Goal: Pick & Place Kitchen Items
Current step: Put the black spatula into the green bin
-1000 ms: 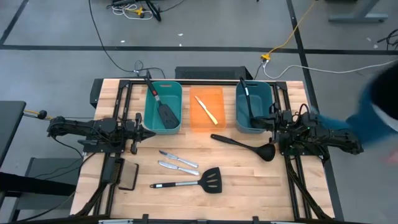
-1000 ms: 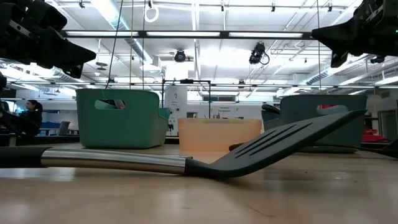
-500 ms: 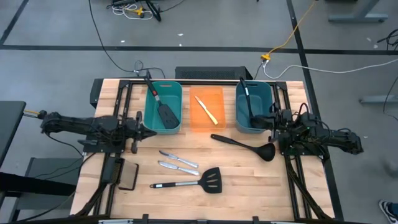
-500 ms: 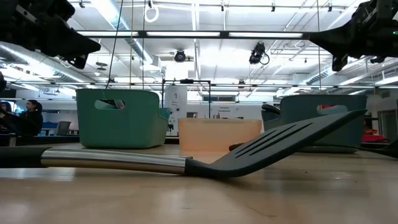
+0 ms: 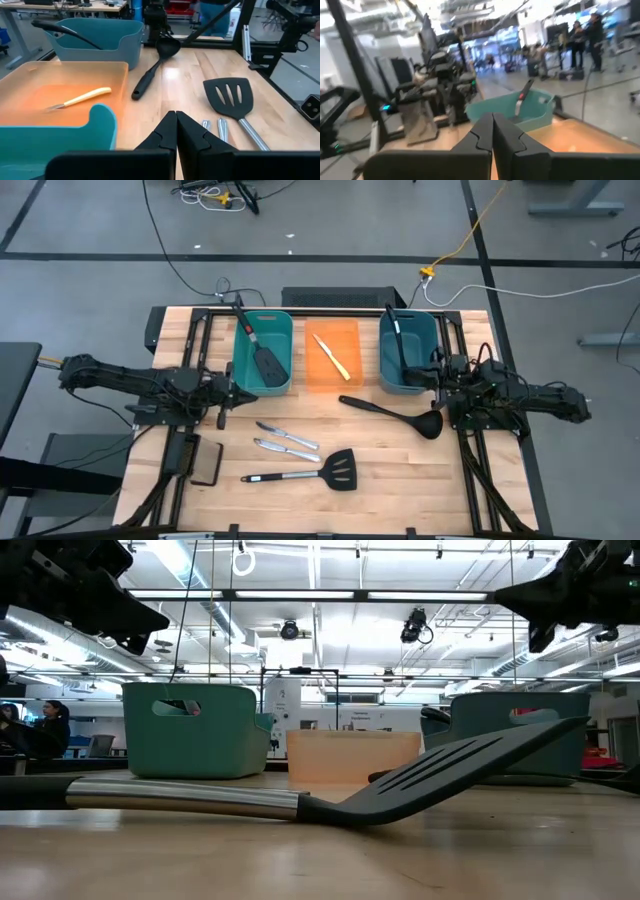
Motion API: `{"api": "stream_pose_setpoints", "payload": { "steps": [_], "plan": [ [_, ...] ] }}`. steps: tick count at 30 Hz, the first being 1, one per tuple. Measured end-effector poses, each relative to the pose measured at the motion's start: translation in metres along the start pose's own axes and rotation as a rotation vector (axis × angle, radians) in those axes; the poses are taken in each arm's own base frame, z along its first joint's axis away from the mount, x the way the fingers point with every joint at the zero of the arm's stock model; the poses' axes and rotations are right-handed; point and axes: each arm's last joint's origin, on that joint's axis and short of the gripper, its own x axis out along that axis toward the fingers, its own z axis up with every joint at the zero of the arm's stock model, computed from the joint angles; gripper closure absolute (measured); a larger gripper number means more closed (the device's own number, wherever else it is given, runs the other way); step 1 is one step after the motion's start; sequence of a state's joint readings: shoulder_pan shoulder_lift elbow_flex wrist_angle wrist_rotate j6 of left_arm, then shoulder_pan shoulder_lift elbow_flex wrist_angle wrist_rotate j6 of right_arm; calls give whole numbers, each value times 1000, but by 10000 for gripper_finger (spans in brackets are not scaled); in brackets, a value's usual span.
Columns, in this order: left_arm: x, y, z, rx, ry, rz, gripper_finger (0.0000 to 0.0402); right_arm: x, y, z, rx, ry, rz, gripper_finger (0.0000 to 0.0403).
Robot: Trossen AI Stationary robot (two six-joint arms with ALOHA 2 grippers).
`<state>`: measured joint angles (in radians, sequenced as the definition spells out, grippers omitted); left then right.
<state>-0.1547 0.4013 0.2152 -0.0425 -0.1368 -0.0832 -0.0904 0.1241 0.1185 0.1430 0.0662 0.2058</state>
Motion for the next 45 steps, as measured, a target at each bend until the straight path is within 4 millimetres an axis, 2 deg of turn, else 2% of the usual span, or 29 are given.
{"api": "stream_pose_setpoints", "payload": {
  "steps": [8,12,15,19,27,30,34,40,45],
  "plan": [
    [-1,-6,0,10,0,-41,395,33,23,17,-64,173,-2,399],
    [-1,-8,-1,14,1,-61,397,48,36,34,-133,177,-25,395],
    [-2,-10,-1,15,3,-74,392,52,41,43,-172,182,-10,393],
    [-2,-13,-1,18,4,-81,394,48,40,45,-220,181,-17,395],
    [-3,-19,1,4,-20,-38,396,11,31,52,-221,50,39,397],
    [2,-23,8,7,-1,18,398,2,28,46,-214,25,68,397],
    [14,-35,22,34,59,30,397,-5,21,29,-205,59,32,397],
    [42,-62,46,70,263,-24,397,-5,15,-4,-175,91,34,397],
    [66,-85,53,57,429,-78,371,-3,12,-21,-145,82,40,396]
  ]
}}
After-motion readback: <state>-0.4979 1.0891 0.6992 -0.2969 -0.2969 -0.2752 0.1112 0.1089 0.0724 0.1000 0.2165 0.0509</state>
